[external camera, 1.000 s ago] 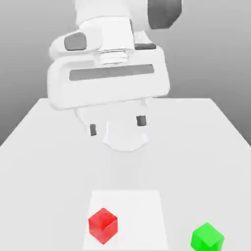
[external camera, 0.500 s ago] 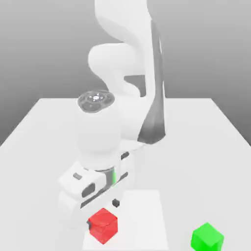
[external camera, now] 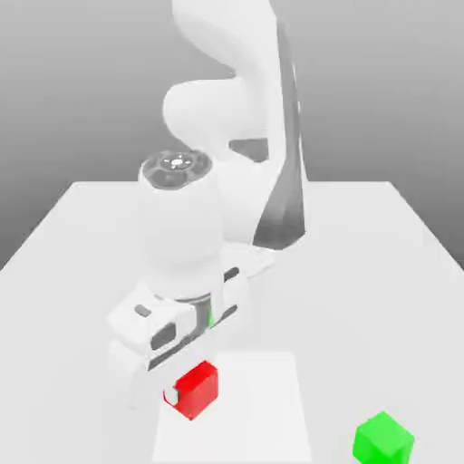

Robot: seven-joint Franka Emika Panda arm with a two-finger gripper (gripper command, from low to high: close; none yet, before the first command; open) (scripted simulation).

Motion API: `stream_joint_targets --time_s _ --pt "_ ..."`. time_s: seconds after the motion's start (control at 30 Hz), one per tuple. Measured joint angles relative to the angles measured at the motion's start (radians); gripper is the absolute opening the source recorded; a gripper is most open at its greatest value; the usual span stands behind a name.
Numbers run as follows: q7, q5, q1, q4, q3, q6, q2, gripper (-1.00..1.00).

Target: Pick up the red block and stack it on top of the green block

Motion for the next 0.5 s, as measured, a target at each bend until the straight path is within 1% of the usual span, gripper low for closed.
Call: stream_joint_targets --time_s 0.23,0.37,0.4,0.5 --pt "0.261 -0.050 0.202 0.149 0.120 -0.108 0.036 -1.00" --pt "0.278 -0.035 0.222 0.173 0.143 -0.011 0.156 -1.00" --pt "0.276 -0.032 0.221 0.175 0.146 0.008 0.177 1.00" --pt "0.276 -0.032 0.221 0.175 0.146 0.008 0.177 1.00"
